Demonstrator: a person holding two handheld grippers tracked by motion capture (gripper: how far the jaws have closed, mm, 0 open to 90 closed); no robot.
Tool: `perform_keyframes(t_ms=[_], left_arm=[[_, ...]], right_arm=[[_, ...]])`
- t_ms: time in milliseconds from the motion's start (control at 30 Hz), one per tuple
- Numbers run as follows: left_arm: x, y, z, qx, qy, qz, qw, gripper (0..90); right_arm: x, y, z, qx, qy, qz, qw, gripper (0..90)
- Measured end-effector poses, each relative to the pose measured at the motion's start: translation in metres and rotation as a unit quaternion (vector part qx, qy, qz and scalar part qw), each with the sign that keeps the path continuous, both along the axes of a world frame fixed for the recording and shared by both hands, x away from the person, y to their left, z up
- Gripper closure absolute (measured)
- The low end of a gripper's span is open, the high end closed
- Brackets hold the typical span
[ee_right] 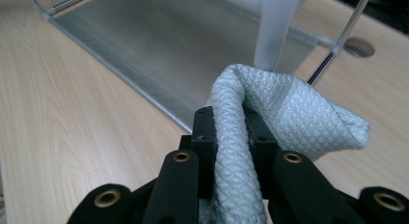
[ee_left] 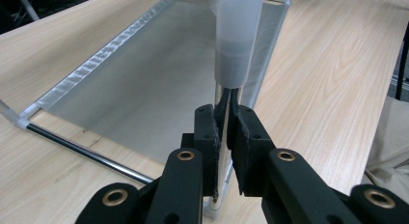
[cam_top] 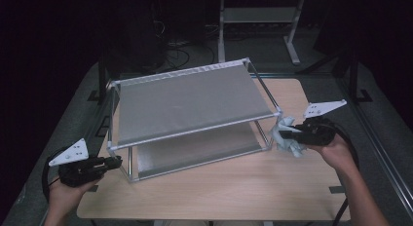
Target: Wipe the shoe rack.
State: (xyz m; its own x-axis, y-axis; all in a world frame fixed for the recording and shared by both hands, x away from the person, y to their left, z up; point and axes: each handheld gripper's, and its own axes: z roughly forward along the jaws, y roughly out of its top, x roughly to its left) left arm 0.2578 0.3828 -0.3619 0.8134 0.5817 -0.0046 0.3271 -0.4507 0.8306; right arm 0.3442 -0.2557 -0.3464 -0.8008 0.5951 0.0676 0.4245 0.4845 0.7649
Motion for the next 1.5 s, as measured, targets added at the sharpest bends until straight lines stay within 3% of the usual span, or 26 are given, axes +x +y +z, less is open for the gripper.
perform_keyframes(t_ms=[233,300,400,600,700,800,967,1067,1167,1367,1500], left_arm=[[0.0,0.0,0.0,0.0,0.0,-0.001,1.0,81.2],[0.0,0.0,0.0,0.001,0.001,-0.001,1.0,81.2],[0.0,0.0,0.0,0.002,0.0,-0.001,1.0,81.2],[0.0,0.0,0.0,0.001,-0.001,0.0,1.0,81.1],[0.0,0.0,0.0,0.002,-0.001,0.001,1.0,81.1],[0.0,0.0,0.0,0.002,-0.001,0.001,1.0,81.1],[0.0,0.0,0.0,0.002,0.0,-0.001,1.0,81.2],[0.001,0.0,0.0,0.002,0.0,0.0,1.0,81.1],[0.001,0.0,0.0,0.002,0.0,0.0,1.0,81.2],[0.0,0.0,0.0,0.005,-0.001,0.001,1.0,81.1],[0.001,0.0,0.0,0.005,0.0,0.0,1.0,81.1]], right_arm=[[0.008,0.006,-0.055,-0.01,0.053,-0.008,0.9985,78.0],[0.009,0.008,-0.063,-0.012,0.062,-0.007,0.998,78.0],[0.008,0.01,-0.056,-0.018,0.055,-0.001,0.9983,77.9],[0.003,0.009,-0.009,-0.006,0.007,0.009,0.9999,78.0],[0.003,0.008,-0.002,-0.003,0.001,0.009,1.0,78.0],[0.005,0.009,-0.015,-0.002,0.014,0.005,0.9999,78.0],[0.011,0.01,-0.055,-0.005,0.054,-0.006,0.9985,77.9],[0.011,0.01,-0.067,-0.011,0.065,-0.009,0.9978,77.9],[0.008,0.009,-0.056,-0.008,0.053,-0.005,0.9985,77.9],[0.0,0.006,-0.008,0.005,0.005,0.004,1.0,78.0],[-0.003,0.004,0.016,0.009,-0.021,0.006,0.9997,77.9]])
